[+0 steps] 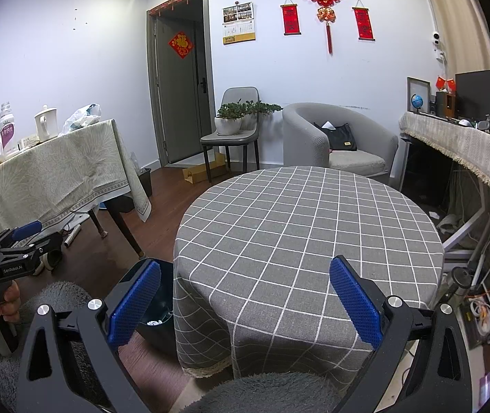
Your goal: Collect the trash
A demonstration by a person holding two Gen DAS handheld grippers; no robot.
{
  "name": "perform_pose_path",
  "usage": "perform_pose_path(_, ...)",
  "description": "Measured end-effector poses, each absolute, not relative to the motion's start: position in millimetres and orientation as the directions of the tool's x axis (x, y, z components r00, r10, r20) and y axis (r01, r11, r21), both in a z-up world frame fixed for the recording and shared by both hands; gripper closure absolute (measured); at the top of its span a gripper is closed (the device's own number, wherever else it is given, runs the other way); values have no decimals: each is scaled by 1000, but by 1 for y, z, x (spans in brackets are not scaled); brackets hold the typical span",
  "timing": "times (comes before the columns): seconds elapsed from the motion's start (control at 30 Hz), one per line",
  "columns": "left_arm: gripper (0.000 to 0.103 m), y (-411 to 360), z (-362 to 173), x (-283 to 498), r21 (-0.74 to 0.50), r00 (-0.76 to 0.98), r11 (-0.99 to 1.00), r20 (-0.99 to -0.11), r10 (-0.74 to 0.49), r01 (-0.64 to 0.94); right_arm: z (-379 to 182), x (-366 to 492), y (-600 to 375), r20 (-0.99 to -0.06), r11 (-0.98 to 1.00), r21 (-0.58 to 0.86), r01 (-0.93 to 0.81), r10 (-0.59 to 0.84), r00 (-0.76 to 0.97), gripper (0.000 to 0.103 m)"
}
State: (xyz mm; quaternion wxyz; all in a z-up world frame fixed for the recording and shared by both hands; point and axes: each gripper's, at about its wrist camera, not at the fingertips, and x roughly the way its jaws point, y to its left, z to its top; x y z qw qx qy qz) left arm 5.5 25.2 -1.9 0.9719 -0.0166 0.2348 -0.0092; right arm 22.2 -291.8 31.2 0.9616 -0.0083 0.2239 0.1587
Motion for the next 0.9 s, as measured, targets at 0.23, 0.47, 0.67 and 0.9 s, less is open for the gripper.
perform_pose_path(0.23, 3, 26, -2, 6, -37, 889, 999, -456, -26, 10, 32, 22, -292, -434, 949, 54, -309, 301, 849, 3)
perform_pose_path(0.47, 3, 26, -2, 6, -37, 890, 999, -456, -26, 10, 32, 22, -292, -434, 949, 54, -309, 301, 849, 3)
perform_pose_path(0.67, 3, 25, -2, 5, -38, 888, 999, -460, -28, 12, 32, 22, -292, -434, 949, 55, -309, 301, 849, 3)
perform_pose_path(0.9, 3, 22, -3, 5, -38, 886, 999, -462, -23, 6, 33, 23, -292, -435, 949, 55, -309, 301, 849, 3)
